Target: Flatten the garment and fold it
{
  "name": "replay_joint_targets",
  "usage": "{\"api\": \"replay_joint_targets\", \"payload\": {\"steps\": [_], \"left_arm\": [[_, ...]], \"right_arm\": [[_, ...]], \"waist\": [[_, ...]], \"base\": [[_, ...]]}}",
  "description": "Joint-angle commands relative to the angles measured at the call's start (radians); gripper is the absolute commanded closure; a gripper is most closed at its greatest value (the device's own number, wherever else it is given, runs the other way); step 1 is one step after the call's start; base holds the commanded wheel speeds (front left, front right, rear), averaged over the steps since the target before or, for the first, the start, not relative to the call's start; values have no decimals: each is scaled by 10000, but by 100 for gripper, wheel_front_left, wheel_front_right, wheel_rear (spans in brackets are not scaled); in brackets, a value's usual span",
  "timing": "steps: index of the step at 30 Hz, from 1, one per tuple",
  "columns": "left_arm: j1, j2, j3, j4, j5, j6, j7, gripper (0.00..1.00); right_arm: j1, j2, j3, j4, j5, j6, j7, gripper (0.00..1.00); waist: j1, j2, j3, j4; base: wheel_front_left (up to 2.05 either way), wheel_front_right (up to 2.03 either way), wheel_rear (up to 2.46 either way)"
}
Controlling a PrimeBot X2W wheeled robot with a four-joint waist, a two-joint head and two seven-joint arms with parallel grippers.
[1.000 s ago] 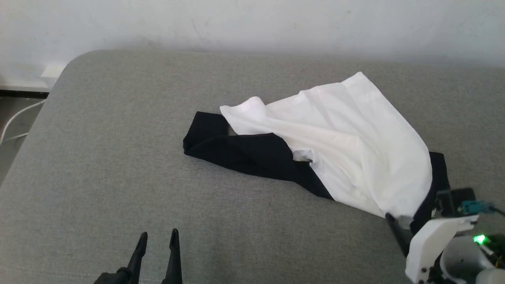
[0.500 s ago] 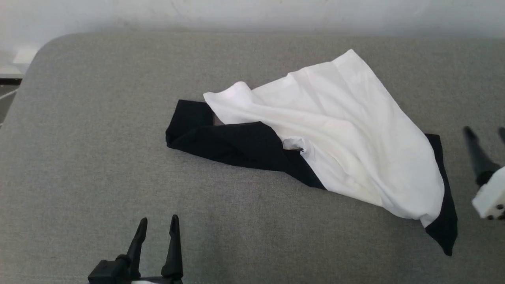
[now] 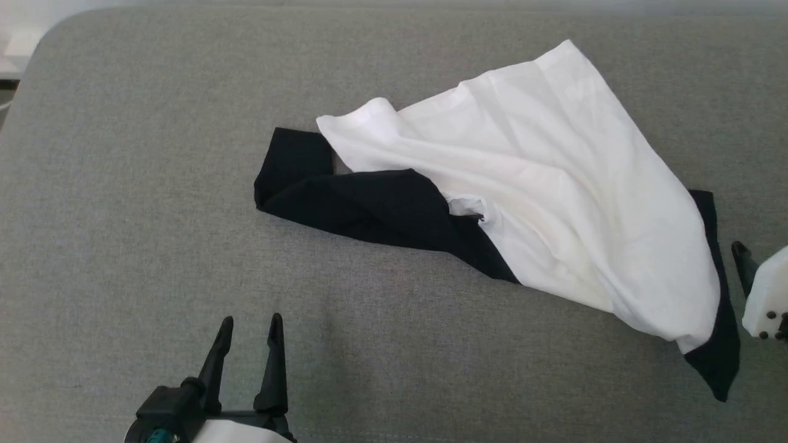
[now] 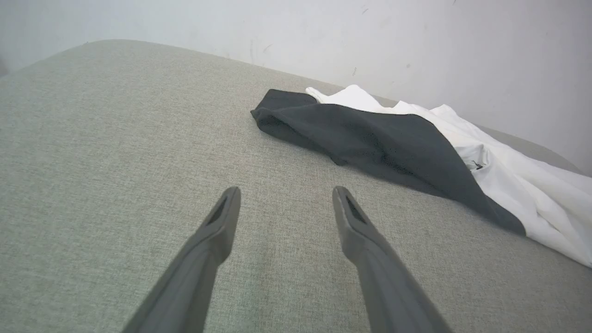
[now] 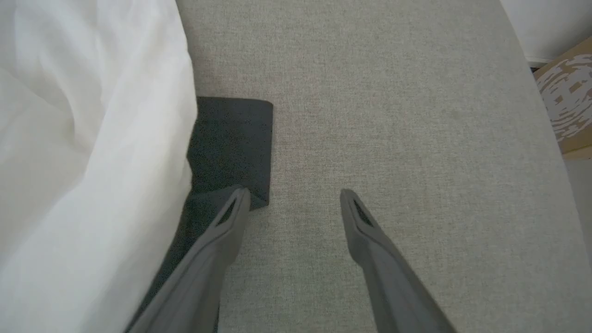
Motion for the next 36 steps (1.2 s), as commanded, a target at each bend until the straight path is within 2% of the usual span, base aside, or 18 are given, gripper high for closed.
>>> {"api": "replay_joint_targets", "payload": {"steps": [1, 8, 15, 16, 17, 18, 19, 28, 32, 36], "left_arm": [[-184, 88, 11, -30, -28, -79, -51, 0], [-423, 118, -35, 33, -36, -165, -53, 0], [-576, 100, -70, 195, -98, -214, -54, 0], [-591, 107, -58, 220, -111, -217, -54, 0], [-602, 117, -44, 245, -121, -216, -54, 0], [-608, 127, -30, 268, -126, -212, -55, 0], [-610, 134, -18, 291, -129, -206, -55, 0], [-297, 255, 63, 327, -129, -158, -55, 0], [-47, 337, 119, 203, -116, -81, -48, 0], [39, 398, 82, 52, -97, -46, 22, 0]], "right_arm": [[-272, -76, 85, 193, -23, -7, 65, 0], [-985, -304, 558, 1252, -38, -7, 165, 0], [-1290, -236, 666, 2200, -267, -7, 683, 2], [-1325, -250, 671, 2287, -320, -7, 704, 23], [-1364, -245, 674, 2358, -359, -7, 692, 56], [-1403, -236, 665, 2416, -426, -7, 650, 81], [-1437, -226, 664, 2481, -506, -7, 588, 100], [-1846, -202, 867, 2411, -413, -7, -462, 100], [-2075, -637, 1003, 2038, -259, -7, -1060, 100], [-2202, -1413, 523, 1801, -478, -7, -1620, 100]], "waist": [[-1, 0, 184, 121], [-1, 0, 504, 373], [-1, 0, 567, 519], [-1, 0, 556, 521], [-1, 0, 539, 514], [-1, 0, 512, 498], [-1, 0, 467, 476], [-1, 0, -139, 35], [-1, 0, -396, -295], [-1, 0, -485, -493]], "base": [[0, 0, 0], [0, 0, 0], [0, 0, 0], [0, 0, 0], [0, 0, 0], [0, 0, 0], [0, 0, 0], [0, 0, 0], [0, 0, 0], [0, 0, 0]]}}
